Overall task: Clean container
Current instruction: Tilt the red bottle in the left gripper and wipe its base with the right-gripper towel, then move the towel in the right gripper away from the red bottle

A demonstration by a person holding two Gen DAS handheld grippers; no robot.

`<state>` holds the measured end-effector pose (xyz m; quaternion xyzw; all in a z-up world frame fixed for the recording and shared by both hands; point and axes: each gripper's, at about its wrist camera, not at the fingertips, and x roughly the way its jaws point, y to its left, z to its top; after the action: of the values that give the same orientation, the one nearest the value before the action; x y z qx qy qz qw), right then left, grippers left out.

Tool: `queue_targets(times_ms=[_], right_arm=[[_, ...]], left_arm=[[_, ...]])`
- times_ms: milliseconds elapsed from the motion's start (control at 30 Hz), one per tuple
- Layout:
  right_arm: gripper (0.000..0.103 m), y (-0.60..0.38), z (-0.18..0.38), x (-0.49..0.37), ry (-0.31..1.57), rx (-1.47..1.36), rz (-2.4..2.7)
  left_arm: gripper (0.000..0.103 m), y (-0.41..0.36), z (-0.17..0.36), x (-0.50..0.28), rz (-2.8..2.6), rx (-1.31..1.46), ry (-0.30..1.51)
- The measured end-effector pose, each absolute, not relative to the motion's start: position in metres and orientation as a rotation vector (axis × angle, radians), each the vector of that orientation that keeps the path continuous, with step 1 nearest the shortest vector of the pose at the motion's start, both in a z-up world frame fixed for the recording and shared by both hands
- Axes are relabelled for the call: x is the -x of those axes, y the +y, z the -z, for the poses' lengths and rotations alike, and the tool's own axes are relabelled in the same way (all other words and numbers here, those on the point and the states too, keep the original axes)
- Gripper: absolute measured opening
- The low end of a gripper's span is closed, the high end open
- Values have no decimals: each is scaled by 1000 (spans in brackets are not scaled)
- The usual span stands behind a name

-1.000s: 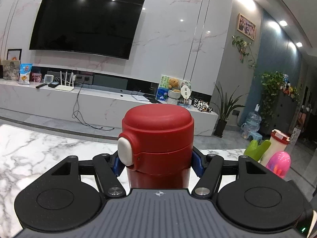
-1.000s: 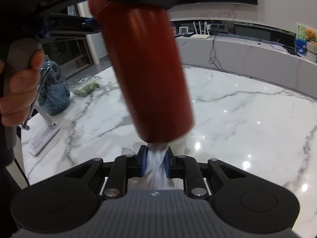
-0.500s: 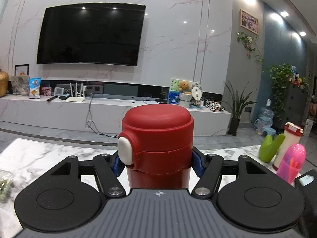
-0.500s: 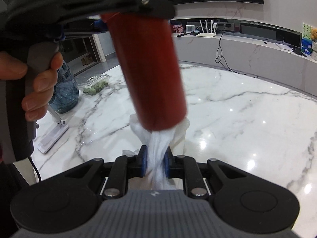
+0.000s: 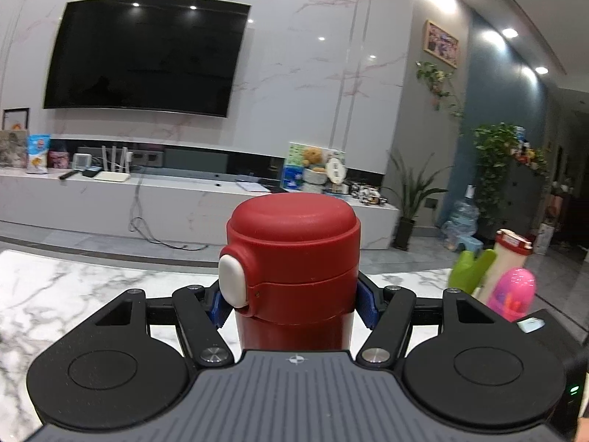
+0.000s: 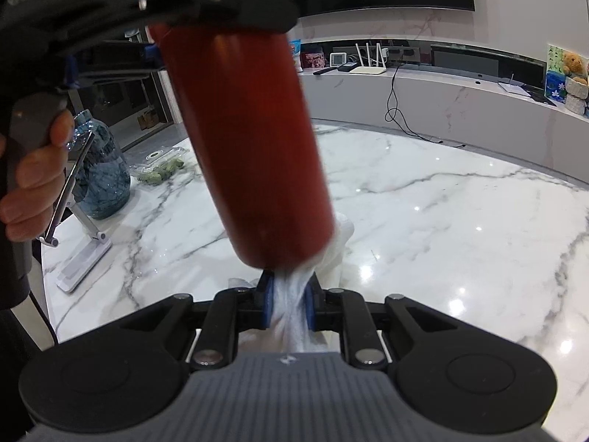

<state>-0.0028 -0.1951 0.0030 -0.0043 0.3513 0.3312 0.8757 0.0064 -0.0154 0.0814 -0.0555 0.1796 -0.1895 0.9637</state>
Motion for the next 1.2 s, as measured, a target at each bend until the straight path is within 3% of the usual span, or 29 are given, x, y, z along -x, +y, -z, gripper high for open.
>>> queue_targets(times_ms=[700,1200], right_arm=[[19,-195,-2,3,745,0,-686],[19,-238,-5,-33,693,-102,-419]], left_arm=[[62,-12,-74,-13,269,25,378],[62,-18,-60,-24,210,20,489]])
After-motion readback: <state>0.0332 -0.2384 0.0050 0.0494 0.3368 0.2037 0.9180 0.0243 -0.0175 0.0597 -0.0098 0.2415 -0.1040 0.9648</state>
